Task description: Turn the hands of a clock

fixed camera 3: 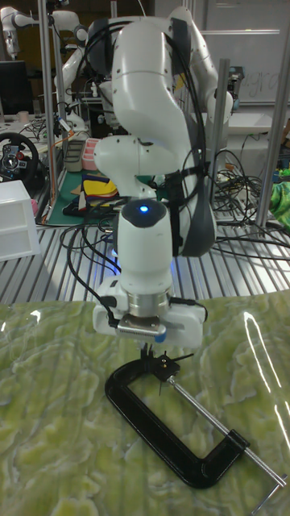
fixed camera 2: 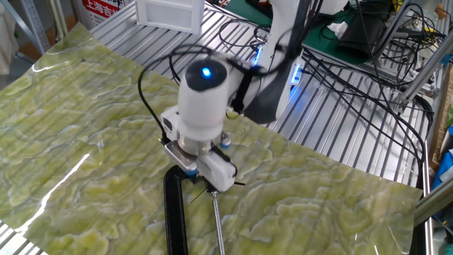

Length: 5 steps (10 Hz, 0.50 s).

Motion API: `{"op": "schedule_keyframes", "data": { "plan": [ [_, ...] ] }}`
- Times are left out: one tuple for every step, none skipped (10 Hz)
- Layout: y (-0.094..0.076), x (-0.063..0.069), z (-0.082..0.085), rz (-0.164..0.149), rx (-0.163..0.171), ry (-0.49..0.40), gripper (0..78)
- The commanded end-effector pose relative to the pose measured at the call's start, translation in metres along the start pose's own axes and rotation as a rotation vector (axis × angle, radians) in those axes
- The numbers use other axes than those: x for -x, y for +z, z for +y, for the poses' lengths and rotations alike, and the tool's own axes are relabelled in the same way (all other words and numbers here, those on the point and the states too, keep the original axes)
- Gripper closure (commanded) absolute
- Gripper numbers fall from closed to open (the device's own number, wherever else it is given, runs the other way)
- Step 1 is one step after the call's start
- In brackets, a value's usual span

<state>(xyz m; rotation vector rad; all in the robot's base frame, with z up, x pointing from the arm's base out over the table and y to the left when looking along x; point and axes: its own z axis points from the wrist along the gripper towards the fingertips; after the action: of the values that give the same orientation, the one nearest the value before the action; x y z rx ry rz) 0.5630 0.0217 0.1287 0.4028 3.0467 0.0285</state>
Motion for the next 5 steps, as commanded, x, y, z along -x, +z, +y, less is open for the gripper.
{"op": "schedule_keyframes", "data": {
  "plan": [
    [-0.058, -0.009, -0.004, 0.091, 0.020, -0.125, 77.6],
    [-0.075, -0.013, 0.001, 0.113, 0.013, -0.143, 77.6],
    [-0.088, -0.016, 0.006, 0.130, 0.008, -0.158, 77.6],
    [-0.098, -0.017, 0.012, 0.140, 0.004, -0.154, 77.6],
    [-0.103, -0.017, 0.016, 0.145, 0.000, -0.150, 77.6]
  ]
}}
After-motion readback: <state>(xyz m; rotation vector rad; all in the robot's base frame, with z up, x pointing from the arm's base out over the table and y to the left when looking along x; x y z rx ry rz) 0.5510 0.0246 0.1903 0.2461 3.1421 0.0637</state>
